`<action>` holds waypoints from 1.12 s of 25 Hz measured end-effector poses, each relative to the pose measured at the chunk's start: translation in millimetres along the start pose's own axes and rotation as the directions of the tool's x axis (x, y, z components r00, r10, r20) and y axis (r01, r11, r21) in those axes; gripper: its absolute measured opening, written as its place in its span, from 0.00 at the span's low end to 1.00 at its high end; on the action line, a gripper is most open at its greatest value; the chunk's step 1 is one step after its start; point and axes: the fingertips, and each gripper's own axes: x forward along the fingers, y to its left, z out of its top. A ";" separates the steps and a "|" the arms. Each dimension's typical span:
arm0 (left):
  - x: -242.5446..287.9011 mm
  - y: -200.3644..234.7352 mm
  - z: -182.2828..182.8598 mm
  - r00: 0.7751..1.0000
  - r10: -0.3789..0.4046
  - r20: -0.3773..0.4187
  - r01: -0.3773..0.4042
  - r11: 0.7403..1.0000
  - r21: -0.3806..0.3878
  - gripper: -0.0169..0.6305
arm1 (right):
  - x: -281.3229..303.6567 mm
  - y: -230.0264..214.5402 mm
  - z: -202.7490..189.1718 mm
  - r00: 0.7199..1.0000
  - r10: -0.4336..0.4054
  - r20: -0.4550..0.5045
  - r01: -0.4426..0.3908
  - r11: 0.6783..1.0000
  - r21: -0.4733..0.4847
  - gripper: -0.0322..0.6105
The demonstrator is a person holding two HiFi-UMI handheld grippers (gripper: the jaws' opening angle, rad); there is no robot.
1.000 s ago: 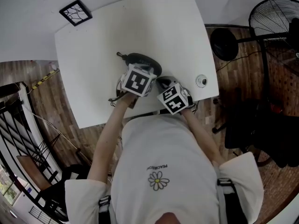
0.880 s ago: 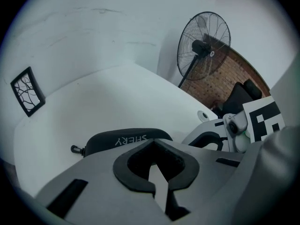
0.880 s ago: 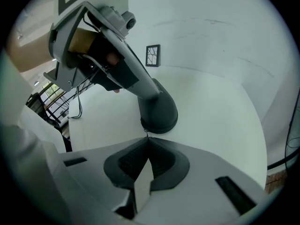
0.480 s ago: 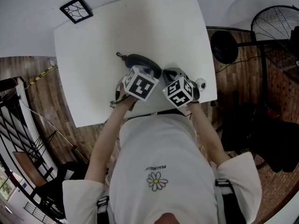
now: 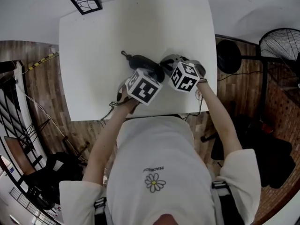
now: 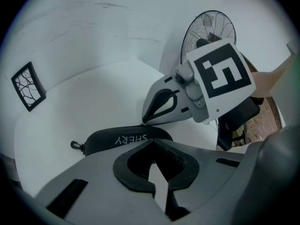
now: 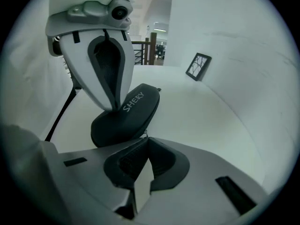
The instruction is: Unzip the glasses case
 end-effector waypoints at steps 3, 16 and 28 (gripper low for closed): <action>0.3 -0.3 1.1 1.000 -0.015 0.004 0.015 1.000 -0.021 0.05 | 6.9 -9.2 10.1 1.000 0.007 0.011 -0.007 1.000 0.010 0.06; -39.8 23.1 -32.0 0.998 0.048 -0.027 -0.051 0.992 -0.117 0.05 | 7.2 94.0 38.4 0.997 -0.003 0.079 -0.016 0.973 0.232 0.06; -28.9 18.8 -51.9 0.986 0.151 -0.068 -0.156 0.985 -0.079 0.05 | 14.5 92.7 35.7 0.998 -0.048 0.048 0.039 0.983 0.181 0.06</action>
